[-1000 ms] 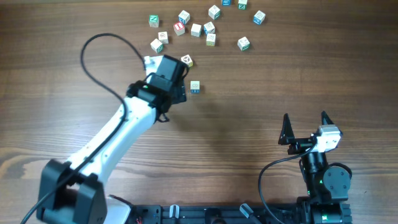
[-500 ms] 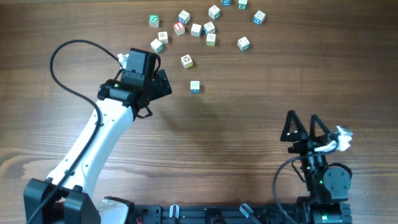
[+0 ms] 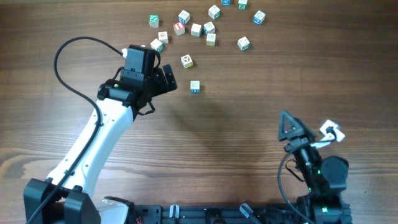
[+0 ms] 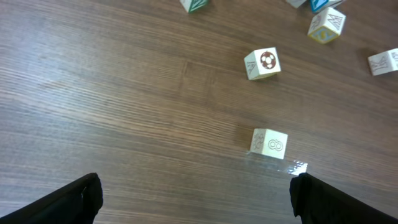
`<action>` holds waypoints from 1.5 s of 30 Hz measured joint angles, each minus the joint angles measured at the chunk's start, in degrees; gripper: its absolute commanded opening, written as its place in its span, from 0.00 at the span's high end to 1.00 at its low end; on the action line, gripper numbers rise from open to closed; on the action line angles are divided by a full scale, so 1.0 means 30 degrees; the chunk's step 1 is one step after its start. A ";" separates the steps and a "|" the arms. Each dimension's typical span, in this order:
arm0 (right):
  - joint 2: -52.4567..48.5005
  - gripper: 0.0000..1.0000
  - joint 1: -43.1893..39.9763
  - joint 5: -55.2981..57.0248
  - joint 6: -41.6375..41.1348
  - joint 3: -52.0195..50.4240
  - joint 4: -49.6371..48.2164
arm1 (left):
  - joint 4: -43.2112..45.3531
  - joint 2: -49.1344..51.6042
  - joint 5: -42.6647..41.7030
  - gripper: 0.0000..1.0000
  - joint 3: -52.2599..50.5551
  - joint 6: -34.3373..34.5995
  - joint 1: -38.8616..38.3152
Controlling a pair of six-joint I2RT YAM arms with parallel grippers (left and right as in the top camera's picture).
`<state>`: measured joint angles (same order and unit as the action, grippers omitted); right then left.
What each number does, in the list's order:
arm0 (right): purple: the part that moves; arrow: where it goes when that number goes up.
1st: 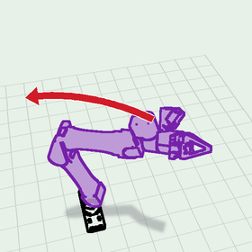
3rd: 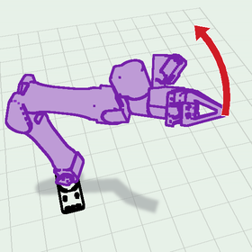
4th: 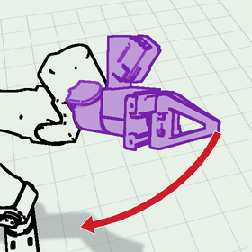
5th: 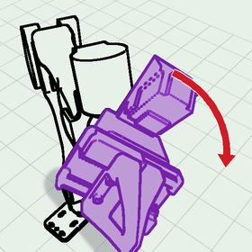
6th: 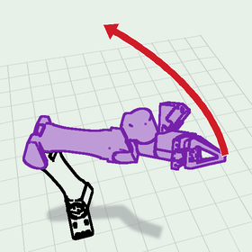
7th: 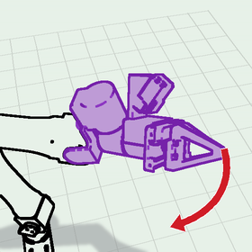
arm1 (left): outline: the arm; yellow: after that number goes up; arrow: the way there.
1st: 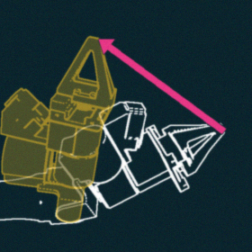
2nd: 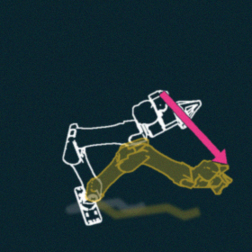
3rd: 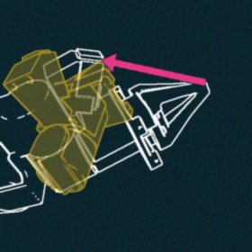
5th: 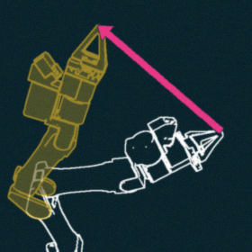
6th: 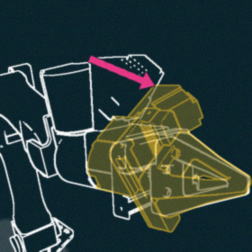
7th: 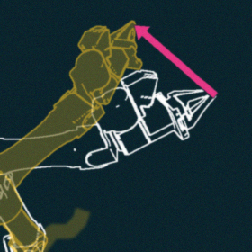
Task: Form a horizontal line
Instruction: 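Raise the left gripper aside and reach the right gripper to the pile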
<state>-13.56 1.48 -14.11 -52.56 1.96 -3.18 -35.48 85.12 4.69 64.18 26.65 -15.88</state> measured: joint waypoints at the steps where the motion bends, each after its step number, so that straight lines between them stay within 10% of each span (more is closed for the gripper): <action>1: -0.1020 0.01 0.0000 -0.0299 0.0408 0.0503 0.0036 | 0.0044 0.0000 -0.0051 0.00 0.0000 0.0000 -0.0007; 19: -1.8848 0.00 0.0000 -0.2769 0.9989 2.0087 1.4812 | 0.0051 -0.0029 -0.0852 0.00 0.0000 0.1100 0.1894; 45: -3.1831 0.00 0.2907 0.2018 1.4134 2.9274 1.2706 | 0.0175 -0.0029 -0.2047 0.00 0.0000 0.1377 0.2390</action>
<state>-109.06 10.20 -8.05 -10.15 89.78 34.94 -34.96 85.03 -1.45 64.18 30.79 -8.71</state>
